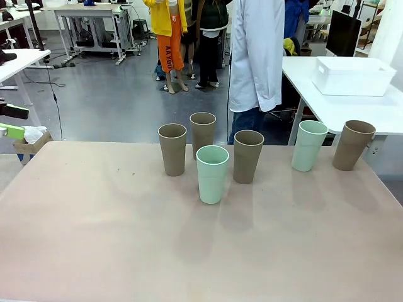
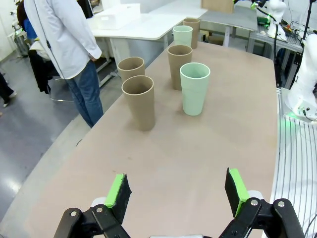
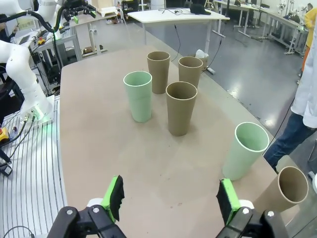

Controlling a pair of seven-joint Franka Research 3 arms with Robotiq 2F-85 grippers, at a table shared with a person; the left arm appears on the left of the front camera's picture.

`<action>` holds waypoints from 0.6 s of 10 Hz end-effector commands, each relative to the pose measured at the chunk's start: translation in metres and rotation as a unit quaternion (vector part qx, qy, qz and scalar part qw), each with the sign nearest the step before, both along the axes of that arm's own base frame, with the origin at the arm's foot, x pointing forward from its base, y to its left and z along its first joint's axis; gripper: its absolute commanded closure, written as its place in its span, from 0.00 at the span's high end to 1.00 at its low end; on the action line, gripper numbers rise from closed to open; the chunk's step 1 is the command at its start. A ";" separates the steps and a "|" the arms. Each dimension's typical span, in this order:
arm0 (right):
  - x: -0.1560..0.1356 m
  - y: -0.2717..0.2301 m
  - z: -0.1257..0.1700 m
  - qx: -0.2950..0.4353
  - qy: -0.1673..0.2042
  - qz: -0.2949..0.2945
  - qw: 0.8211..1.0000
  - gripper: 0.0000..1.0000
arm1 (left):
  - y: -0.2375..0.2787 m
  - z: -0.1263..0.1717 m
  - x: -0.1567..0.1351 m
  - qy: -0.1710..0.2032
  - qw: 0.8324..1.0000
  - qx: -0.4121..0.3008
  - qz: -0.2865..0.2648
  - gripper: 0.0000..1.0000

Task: Stack the cups and store them in the basket.
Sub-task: Pick up two Reusable plastic cups , one in each hand.

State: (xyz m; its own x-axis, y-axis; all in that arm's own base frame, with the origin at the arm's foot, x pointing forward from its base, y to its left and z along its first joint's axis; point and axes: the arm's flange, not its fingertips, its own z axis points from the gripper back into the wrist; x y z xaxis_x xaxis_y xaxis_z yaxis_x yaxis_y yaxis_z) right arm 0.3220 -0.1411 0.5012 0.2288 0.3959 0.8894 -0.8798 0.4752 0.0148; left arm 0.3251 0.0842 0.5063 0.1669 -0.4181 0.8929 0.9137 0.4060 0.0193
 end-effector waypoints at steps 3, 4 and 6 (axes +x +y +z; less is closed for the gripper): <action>0.004 -0.002 0.002 0.005 -0.017 0.005 1.000 1.00 | 0.000 -0.001 0.002 -0.013 1.000 -0.008 -0.006 1.00; 0.004 -0.002 0.002 0.005 -0.017 0.005 1.000 1.00 | 0.000 -0.001 0.002 -0.013 1.000 -0.008 -0.006 1.00; 0.004 -0.002 0.002 0.005 -0.017 0.005 1.000 1.00 | 0.000 -0.001 0.002 -0.013 1.000 -0.008 -0.006 1.00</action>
State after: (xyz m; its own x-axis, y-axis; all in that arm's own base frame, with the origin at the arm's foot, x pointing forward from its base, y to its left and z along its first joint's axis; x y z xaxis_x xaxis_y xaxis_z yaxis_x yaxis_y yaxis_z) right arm 0.3217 -0.1418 0.5008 0.2293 0.3976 0.8885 -0.8794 0.4759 0.0140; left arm 0.3250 0.0845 0.5065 0.1667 -0.4176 0.8932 0.9139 0.4054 0.0190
